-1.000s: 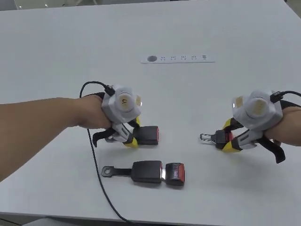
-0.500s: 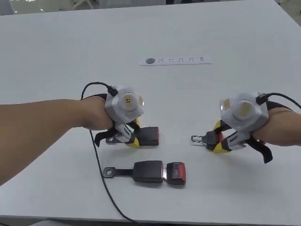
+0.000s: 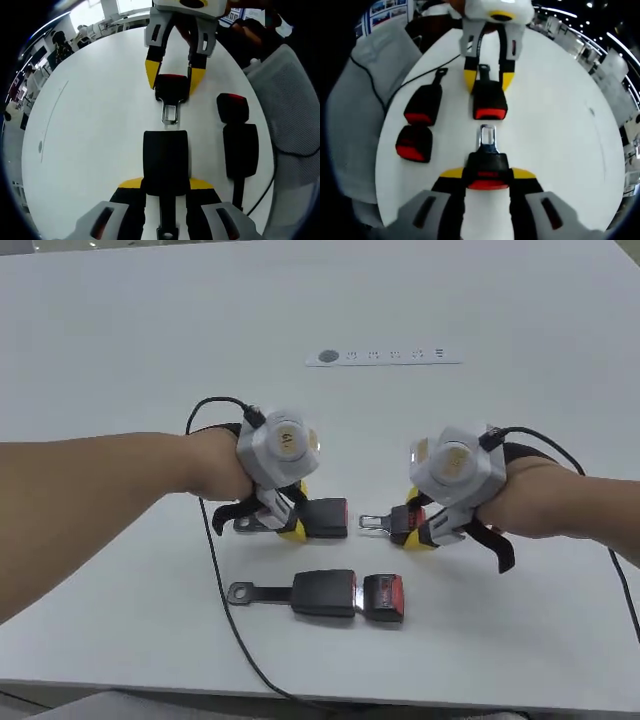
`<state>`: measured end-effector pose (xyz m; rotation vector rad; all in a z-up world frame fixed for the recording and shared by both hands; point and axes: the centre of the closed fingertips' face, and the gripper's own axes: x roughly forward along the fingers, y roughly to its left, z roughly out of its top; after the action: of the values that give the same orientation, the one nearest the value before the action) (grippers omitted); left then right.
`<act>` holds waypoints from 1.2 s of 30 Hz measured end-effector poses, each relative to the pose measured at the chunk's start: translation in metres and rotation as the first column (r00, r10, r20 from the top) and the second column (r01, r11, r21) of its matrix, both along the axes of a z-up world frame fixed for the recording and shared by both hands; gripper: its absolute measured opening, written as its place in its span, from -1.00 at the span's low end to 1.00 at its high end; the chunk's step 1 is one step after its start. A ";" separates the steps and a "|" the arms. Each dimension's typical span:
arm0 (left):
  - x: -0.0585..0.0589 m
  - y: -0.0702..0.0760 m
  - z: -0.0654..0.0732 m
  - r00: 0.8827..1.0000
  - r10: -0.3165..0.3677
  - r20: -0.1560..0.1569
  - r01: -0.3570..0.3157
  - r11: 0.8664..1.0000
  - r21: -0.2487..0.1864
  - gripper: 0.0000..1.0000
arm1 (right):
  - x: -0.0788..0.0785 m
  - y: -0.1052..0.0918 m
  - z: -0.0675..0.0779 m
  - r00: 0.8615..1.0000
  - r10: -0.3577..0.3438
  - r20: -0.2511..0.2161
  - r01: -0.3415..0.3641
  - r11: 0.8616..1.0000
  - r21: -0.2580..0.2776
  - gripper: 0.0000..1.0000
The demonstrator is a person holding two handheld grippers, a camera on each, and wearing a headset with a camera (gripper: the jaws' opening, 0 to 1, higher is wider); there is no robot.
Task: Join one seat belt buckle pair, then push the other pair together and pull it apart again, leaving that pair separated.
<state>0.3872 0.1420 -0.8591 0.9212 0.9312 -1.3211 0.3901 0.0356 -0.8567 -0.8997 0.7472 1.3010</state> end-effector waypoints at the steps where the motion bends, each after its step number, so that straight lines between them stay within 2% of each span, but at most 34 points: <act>1: 0.000 0.000 0.000 1.000 0.000 0.000 0.000 1.000 0.002 -0.38 | 0.001 0.002 0.000 1.000 0.002 0.001 -0.002 1.000 -0.002 -0.35; 8: 0.002 0.001 -0.001 1.000 0.004 -0.006 -0.004 1.000 0.006 -0.38 | 0.002 0.011 -0.001 0.999 0.032 0.006 -0.032 0.999 -0.021 -0.35; 16: 0.003 0.000 -0.002 1.000 0.002 -0.005 -0.002 1.000 -0.007 -0.38 | 0.000 0.021 -0.002 0.999 0.032 -0.001 -0.032 0.999 0.006 -0.36; 20: 0.004 -0.001 -0.003 1.000 -0.007 -0.005 0.007 1.000 0.007 -0.38 | 0.000 0.021 -0.003 0.999 0.037 -0.008 -0.037 0.999 0.004 -0.37; 24: 0.004 -0.001 -0.004 1.000 -0.027 -0.001 0.027 1.000 0.012 -0.40 | 0.000 0.022 -0.002 0.998 0.058 0.009 -0.058 0.998 0.001 -0.38; 29: 0.003 -0.002 -0.005 1.000 -0.022 -0.002 0.022 1.000 0.009 -0.41 | 0.001 0.025 -0.002 0.999 0.051 -0.002 -0.051 0.999 0.017 -0.41; 31: 0.004 -0.002 -0.005 1.000 -0.025 -0.003 0.025 1.000 0.011 -0.42 | 0.001 0.034 -0.001 0.999 0.031 -0.017 -0.031 0.998 0.051 -0.42; 32: 0.004 -0.002 -0.005 1.000 -0.028 -0.002 0.028 1.000 0.014 -0.42 | -0.002 0.042 -0.003 0.999 0.033 -0.015 -0.032 0.999 0.042 -0.42; 33: 0.003 -0.002 -0.005 1.000 -0.022 -0.004 0.022 1.000 0.017 -0.42 | 0.001 0.040 -0.004 0.999 0.043 0.009 -0.043 0.999 0.007 -0.42; 36: 0.003 -0.001 -0.005 1.000 -0.018 -0.005 0.018 1.000 0.007 -0.42 | 0.000 0.039 -0.003 0.999 0.039 -0.015 -0.038 0.998 0.046 -0.42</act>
<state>0.3906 0.1405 -0.8639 0.9343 0.9331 -1.3368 0.3903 0.0746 -0.8594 -0.8721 0.7129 1.3556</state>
